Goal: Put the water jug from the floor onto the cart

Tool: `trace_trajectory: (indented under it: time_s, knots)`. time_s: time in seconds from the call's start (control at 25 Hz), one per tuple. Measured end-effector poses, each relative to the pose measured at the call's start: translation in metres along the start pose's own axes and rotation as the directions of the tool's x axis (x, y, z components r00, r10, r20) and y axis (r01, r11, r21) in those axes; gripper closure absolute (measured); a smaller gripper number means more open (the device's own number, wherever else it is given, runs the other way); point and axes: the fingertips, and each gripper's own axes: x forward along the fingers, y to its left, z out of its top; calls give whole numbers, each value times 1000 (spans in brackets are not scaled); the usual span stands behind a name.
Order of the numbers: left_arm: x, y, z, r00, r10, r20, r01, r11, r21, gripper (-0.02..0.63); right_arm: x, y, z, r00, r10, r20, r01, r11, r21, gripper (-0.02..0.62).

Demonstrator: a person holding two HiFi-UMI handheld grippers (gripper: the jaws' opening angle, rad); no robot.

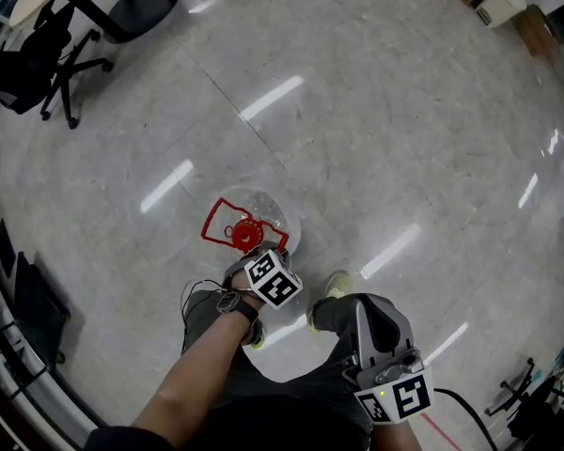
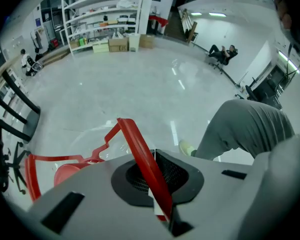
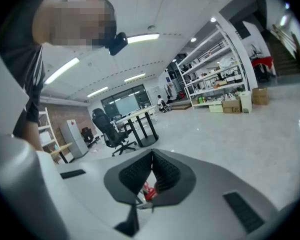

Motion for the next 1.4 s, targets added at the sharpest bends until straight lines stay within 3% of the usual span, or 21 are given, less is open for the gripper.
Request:
trace_trajectory:
  time_s: [0.2,0.4,0.56,0.84,1.08,1.4]
  knots:
    - [-26,-2,-12,1000,-27,11,27,999,-23,604,38,24,-19,996,44,-73,-55,986,-159,595]
    - [-63,14,-24,998,-27,48,31,996,-80,604,53,50,-21,991,75,-111,-94,980,-174,597]
    - [-111,14,-13,993,-53,108,65,991,-116,604,49,62,-9,989,66,-135,-91,978,-187,595]
    - [-256,-15,1,982,-75,172,92,991,-93,604,20,134,86,990,73,-120,-97,973,-211,597]
    - [-394,-38,-13,969,-59,239,86,991,-106,604,-14,233,172,989,130,-73,-143,963,-230,596]
    - [-510,-6,-78,961,75,265,-40,990,-137,604,-7,366,206,964,264,-25,-259,915,-309,596]
